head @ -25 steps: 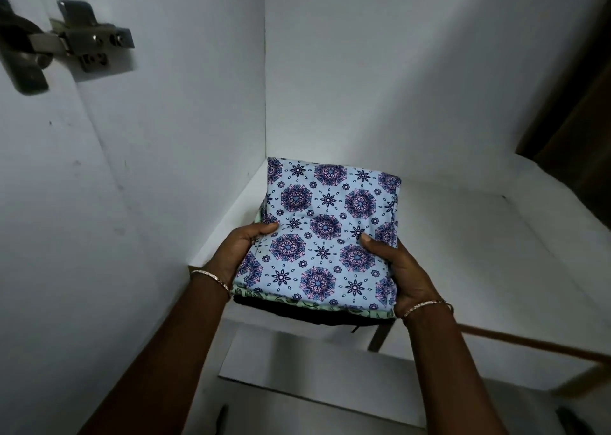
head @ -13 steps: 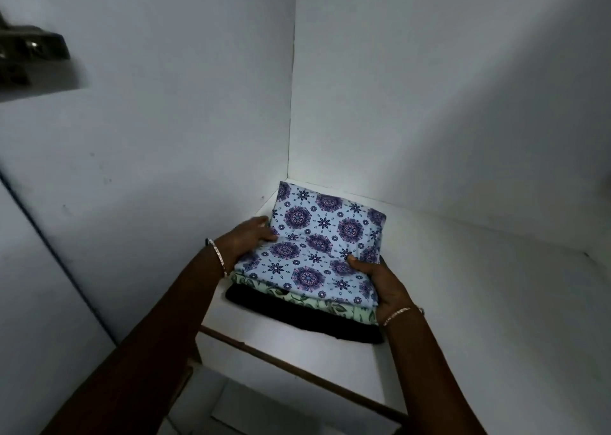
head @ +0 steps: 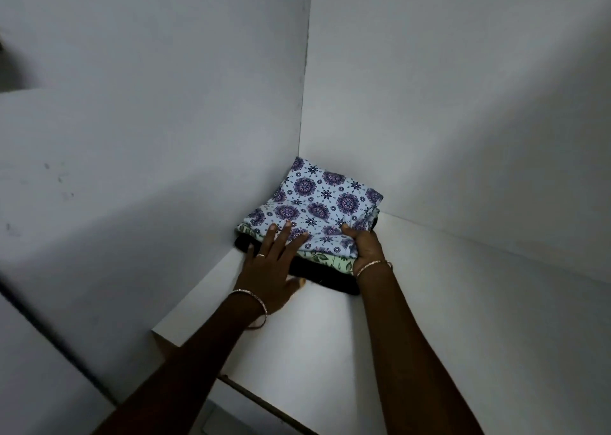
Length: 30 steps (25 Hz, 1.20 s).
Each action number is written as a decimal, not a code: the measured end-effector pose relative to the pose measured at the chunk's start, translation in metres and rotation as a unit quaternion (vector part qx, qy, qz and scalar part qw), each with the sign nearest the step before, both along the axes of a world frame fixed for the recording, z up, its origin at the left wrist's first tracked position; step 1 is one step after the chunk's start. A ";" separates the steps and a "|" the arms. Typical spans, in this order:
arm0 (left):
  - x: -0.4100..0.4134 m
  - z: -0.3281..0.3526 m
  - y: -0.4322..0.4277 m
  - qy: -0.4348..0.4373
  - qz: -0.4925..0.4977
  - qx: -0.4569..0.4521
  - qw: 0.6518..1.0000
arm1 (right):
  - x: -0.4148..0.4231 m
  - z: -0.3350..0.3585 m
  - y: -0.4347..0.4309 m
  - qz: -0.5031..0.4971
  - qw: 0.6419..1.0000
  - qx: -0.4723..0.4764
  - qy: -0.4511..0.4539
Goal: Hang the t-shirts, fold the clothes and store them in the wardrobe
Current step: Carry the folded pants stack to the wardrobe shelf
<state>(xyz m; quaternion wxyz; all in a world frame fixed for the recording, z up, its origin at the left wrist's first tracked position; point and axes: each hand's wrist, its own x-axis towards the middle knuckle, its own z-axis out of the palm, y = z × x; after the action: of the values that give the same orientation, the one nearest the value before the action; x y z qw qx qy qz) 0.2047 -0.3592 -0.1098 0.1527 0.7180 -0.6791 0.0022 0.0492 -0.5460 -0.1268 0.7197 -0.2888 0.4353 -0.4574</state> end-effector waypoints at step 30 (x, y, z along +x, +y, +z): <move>0.013 0.025 0.112 0.514 0.144 -0.258 0.805 | 0.015 0.073 0.192 -0.016 0.927 -0.282 0.248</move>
<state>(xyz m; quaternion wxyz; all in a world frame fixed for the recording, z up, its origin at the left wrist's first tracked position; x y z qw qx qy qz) 0.2175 -0.2476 -0.0849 0.6572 0.6378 -0.3641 -0.1698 0.0639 -0.3542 -0.0535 0.4708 -0.5768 0.4573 -0.4862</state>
